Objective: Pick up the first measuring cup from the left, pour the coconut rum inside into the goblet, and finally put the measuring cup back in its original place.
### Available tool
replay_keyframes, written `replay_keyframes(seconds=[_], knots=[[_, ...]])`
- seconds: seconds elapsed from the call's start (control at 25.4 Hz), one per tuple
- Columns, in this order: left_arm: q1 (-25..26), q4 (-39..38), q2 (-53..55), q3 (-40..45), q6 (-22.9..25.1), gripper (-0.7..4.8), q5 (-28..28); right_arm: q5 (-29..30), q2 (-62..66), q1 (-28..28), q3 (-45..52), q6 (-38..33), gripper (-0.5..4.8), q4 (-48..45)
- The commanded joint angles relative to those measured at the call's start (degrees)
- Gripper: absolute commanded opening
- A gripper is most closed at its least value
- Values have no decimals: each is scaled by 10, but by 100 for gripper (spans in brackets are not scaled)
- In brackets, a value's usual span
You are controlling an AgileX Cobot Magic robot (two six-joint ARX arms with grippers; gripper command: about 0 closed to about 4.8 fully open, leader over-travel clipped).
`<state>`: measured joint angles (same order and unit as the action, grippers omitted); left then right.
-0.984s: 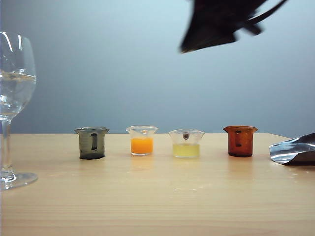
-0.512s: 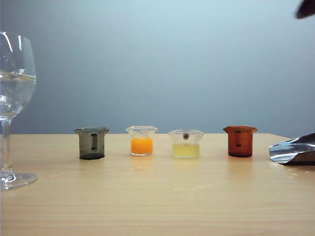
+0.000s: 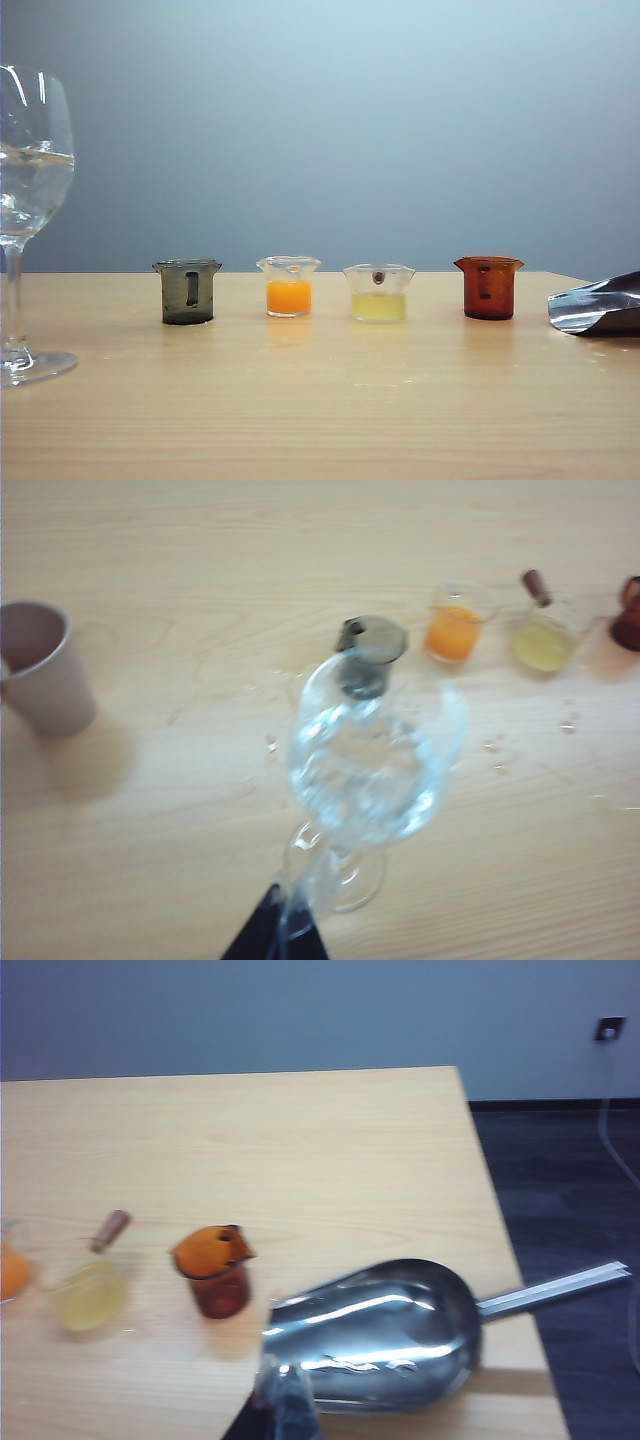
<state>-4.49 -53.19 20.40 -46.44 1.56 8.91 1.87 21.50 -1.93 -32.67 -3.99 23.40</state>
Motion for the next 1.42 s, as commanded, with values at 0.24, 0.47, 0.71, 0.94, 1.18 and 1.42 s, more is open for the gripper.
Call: replay_keyframes(seconds=[0.24, 0.47, 0.71, 0.94, 1.18, 1.42], knots=[[26, 56, -89, 77, -3, -2, 0, 32, -38, 18, 53, -5, -6, -20], [26, 232, -173, 197, -7, -2, 14, 53, -38, 18, 166, -5, -6, -178], [25, 284, -203, 302, -7, -2, 14, 5, -36, 18, 226, -4, -5, -246], [25, 284, -203, 384, -7, -2, 13, 11, -37, 18, 259, -5, -5, -245], [26, 315, -203, 424, -7, -2, 13, -7, -37, 18, 262, -5, 32, -245], [25, 445, -203, 459, -7, -2, 14, -7, -37, 19, 262, -5, 32, -245]])
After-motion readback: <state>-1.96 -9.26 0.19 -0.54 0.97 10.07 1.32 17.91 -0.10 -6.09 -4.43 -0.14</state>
